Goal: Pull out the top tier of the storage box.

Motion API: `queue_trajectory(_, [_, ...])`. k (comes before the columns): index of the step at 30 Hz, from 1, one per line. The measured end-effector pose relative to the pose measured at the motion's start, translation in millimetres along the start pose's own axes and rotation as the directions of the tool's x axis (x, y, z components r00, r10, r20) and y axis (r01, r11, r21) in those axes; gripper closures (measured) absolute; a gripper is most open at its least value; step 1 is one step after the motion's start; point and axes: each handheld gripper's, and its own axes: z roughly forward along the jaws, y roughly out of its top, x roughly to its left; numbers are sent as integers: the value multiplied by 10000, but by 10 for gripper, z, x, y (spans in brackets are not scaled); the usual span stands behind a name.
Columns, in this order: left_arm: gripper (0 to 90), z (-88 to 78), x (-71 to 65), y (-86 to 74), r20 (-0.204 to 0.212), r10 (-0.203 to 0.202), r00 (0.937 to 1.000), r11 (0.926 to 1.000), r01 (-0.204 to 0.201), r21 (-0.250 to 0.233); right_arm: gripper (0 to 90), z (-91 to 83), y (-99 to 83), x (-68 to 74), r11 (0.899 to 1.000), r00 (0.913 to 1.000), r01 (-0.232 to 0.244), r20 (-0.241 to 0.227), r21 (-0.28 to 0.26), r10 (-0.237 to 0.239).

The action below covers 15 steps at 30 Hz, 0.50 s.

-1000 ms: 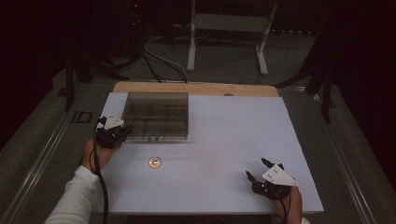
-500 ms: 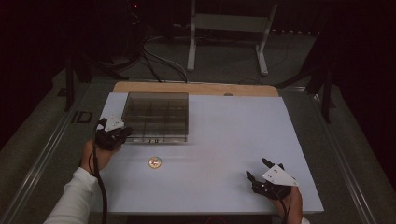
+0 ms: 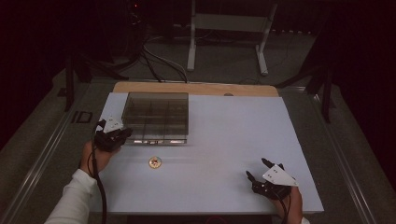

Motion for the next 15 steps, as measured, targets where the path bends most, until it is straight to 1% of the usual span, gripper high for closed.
queue_trajectory(11, [880, -8, -16, -19, 34, -26, 10000, 9999, 26, -99, 273, 7, -2, 4, 10000, 10000, 24, -6, 29, -24])
queue_trajectory(15, [880, -10, -17, -15, 16, 56, 10000, 10000, -55, -79, 274, 1, 3, 8, 10000, 10000, 33, 3, 12, -33])
